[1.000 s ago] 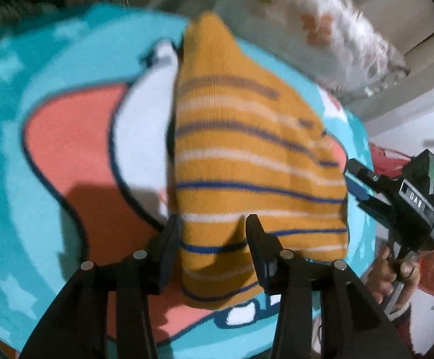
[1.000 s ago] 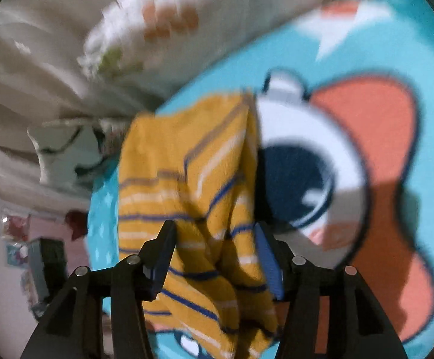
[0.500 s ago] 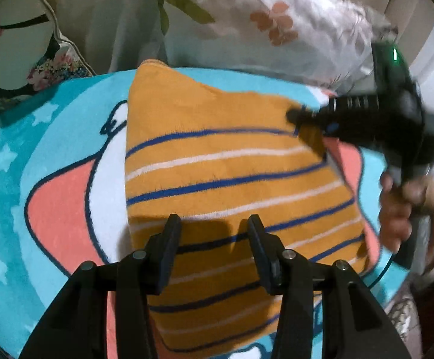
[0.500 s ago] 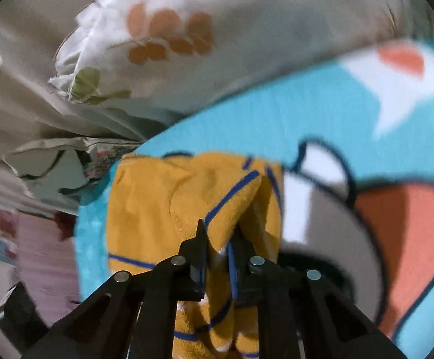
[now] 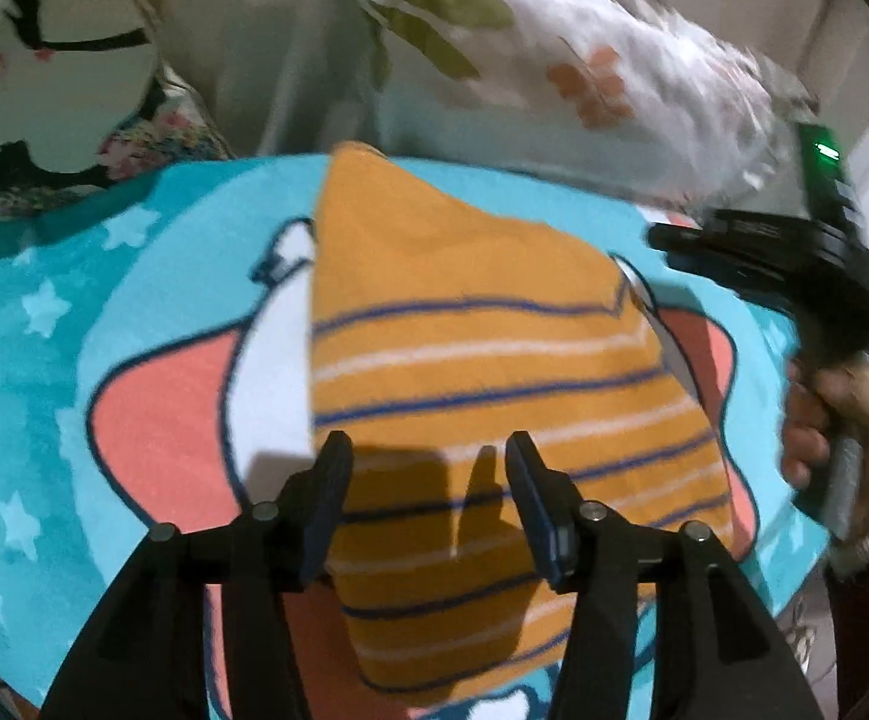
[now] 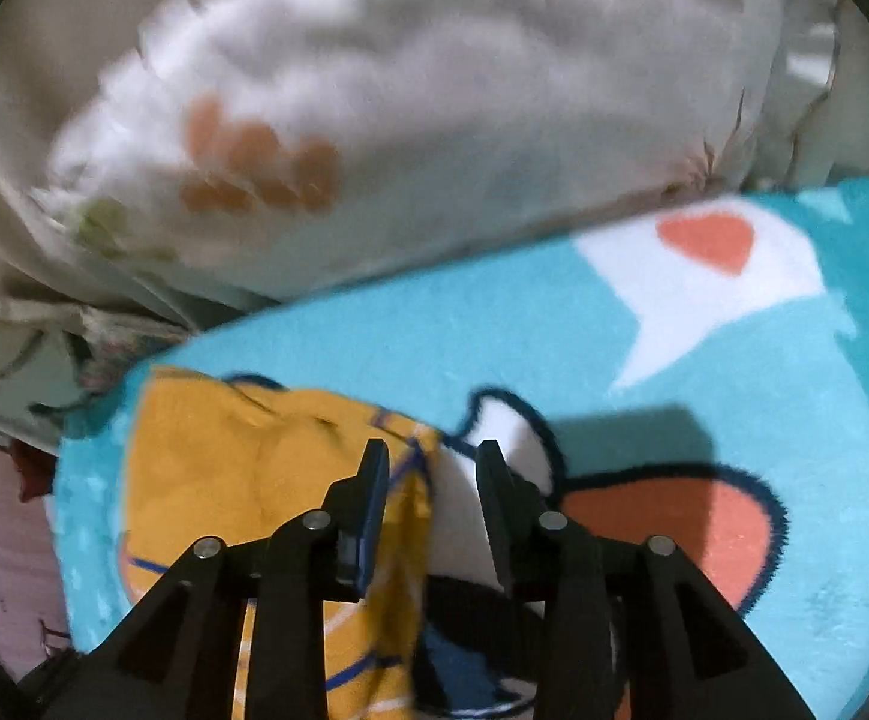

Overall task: Fold small clothes
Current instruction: 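Open both grippers and press the folded sweater flat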

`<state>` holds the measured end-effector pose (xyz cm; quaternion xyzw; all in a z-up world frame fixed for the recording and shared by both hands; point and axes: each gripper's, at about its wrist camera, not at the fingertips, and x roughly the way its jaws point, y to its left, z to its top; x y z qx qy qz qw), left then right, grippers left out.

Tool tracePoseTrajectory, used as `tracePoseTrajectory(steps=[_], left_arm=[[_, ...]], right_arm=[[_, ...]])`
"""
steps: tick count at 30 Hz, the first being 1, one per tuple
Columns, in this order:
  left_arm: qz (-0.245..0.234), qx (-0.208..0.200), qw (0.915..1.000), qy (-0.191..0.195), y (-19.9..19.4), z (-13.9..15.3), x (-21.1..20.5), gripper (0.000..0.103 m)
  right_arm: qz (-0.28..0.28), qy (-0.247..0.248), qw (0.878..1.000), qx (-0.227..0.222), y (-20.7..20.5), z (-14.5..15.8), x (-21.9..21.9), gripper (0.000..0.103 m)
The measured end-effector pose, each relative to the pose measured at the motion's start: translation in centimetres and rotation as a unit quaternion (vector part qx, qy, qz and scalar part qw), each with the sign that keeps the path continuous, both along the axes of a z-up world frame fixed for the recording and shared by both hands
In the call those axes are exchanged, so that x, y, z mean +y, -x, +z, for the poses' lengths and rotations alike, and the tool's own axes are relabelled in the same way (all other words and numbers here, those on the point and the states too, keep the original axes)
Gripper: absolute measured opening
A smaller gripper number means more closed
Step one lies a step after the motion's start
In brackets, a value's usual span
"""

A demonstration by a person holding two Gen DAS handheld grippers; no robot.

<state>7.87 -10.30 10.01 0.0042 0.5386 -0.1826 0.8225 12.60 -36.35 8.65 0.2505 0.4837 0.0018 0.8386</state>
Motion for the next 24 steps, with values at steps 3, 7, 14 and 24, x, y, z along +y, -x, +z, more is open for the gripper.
tracePoseTrajectory(steps=[3,7,14,24], left_arm=[[0.030,0.003,0.9995,0.011,-2.7,-0.4,0.9,0.054],[0.053,0.013,0.9984,-0.011,-5.9,-1.8,1.0,0.054],[0.044,0.009,0.9984,-0.033,-6.3,-2.7,0.9,0.069],[0.028,0.014,0.9982,-0.052,-3.4,-1.7,2.0,0.069]], right_arm=[[0.034,-0.027,0.999,-0.024,-0.3,1.7,1.5,0.034],[0.086,-0.099,0.991,-0.017,-1.2,0.7,4.2,0.034],[0.032,-0.046,0.997,0.053,-1.0,-4.1,3.3,0.032],[0.046,0.067,0.997,-0.012,6.1,3.3,6.6,0.037]])
